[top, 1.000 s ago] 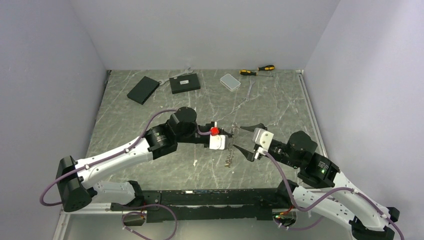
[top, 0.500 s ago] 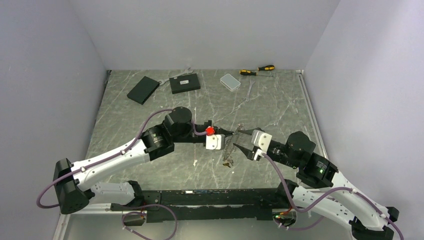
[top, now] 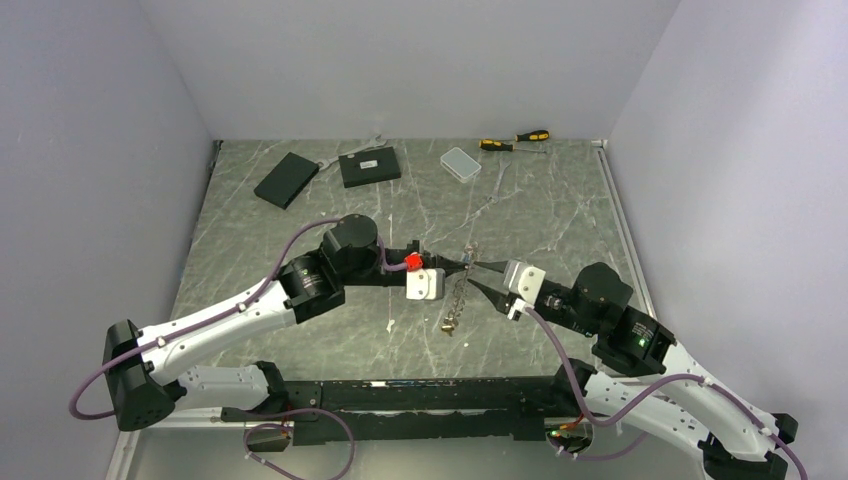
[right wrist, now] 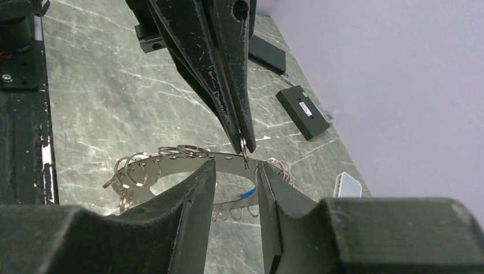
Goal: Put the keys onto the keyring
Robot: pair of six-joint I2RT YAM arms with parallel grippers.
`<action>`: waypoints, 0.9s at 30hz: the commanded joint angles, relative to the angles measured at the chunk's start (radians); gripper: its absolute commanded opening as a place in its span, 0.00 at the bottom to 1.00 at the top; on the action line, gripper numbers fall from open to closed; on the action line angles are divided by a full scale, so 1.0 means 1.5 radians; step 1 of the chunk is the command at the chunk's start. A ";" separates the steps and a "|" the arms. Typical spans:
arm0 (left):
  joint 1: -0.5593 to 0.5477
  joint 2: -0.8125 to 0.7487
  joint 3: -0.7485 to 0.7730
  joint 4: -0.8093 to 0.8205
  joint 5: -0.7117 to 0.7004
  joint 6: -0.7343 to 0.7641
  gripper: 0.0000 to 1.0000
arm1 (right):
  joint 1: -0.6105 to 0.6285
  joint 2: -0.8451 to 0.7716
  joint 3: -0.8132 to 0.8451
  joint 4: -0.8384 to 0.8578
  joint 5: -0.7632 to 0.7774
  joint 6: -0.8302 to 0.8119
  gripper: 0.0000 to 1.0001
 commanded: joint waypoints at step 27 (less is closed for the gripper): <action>-0.004 -0.033 -0.013 0.078 0.031 -0.025 0.00 | 0.003 0.022 0.020 0.065 0.011 -0.026 0.00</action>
